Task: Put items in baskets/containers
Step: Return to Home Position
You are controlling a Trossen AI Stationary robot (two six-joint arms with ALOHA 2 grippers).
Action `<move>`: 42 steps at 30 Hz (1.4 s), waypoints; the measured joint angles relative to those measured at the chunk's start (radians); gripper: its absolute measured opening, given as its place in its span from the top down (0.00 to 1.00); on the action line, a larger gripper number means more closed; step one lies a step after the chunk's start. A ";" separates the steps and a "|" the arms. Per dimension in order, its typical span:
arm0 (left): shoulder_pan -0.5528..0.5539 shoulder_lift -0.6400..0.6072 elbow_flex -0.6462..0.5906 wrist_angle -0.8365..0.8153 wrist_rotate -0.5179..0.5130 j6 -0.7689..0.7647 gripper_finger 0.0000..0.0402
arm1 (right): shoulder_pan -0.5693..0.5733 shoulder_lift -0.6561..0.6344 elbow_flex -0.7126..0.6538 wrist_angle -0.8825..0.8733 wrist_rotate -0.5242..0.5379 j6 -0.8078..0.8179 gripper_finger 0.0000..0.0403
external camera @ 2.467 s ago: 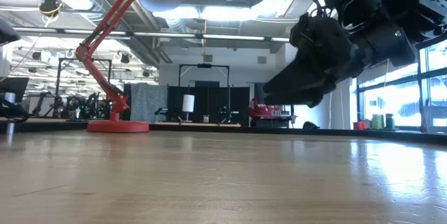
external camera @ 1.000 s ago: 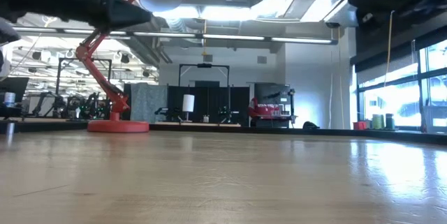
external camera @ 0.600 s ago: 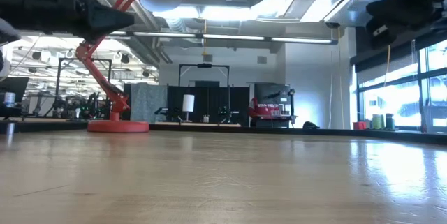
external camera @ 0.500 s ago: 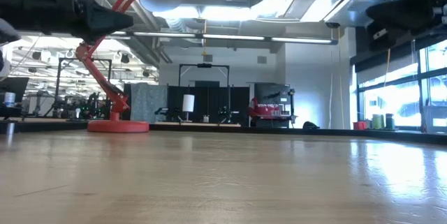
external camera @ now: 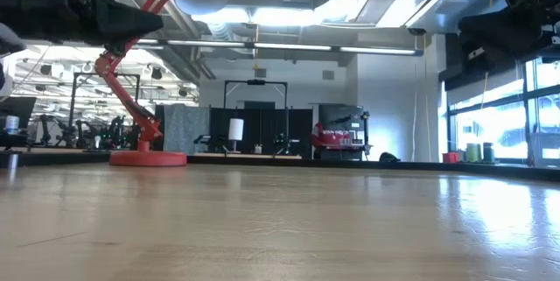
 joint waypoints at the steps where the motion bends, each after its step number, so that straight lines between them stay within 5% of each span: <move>1: 0.000 0.000 0.000 -0.020 0.000 -0.007 0.93 | 0.000 0.000 0.000 0.002 0.000 -0.005 0.97; 13: 0.000 -0.017 0.000 -0.061 0.129 0.006 0.99 | 0.000 0.001 0.000 0.009 0.027 -0.037 0.97; 27: -0.001 -0.417 0.000 -0.448 0.106 -0.005 0.99 | 0.000 0.001 0.001 -0.055 0.027 0.021 0.94; 42: -0.011 -0.403 0.015 -0.511 0.103 0.044 0.97 | 0.000 0.001 0.001 -0.072 0.026 0.043 0.94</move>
